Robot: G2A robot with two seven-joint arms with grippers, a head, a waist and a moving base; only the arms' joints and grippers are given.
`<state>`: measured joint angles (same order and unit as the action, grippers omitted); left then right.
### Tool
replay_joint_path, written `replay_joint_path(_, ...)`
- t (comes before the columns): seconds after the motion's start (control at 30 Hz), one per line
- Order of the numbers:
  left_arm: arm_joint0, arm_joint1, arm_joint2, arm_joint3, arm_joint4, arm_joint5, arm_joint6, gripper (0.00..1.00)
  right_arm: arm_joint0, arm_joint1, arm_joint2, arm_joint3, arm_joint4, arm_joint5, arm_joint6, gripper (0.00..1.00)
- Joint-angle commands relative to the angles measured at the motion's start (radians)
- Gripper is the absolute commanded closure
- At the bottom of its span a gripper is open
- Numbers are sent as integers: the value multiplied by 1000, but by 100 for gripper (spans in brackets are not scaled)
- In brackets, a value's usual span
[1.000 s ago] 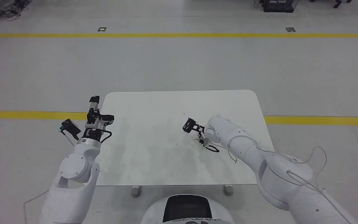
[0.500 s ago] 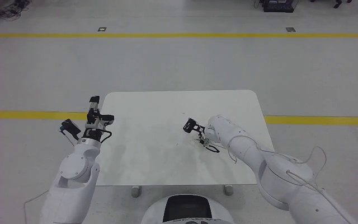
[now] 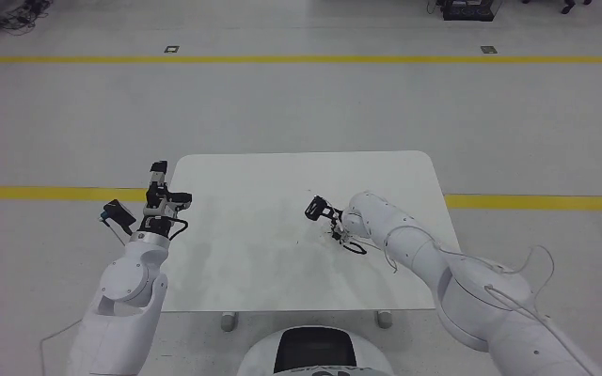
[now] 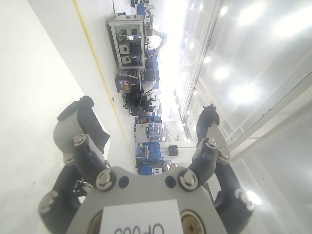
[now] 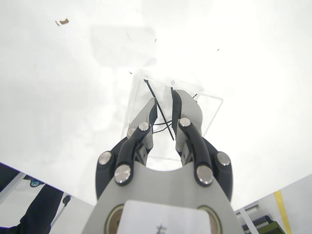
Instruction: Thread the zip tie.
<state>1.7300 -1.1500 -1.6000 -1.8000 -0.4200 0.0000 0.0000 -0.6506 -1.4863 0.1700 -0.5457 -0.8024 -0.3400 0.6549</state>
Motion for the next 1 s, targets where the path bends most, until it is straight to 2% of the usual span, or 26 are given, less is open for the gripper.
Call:
replay_joint_path(0.0,0,0,0,0,0,0,0,0,-3,9,0,-19,9,0,11,83)
replay_joint_path(0.2,0,0,0,0,0,0,0,0,-10,29,0,-48,19,0,29,82)
replay_joint_path(0.4,0,0,0,0,0,0,0,0,-13,37,0,-54,15,0,27,83)
replay_joint_path(0.97,0,0,0,0,0,0,0,0,-15,32,0,-45,-8,0,8,83)
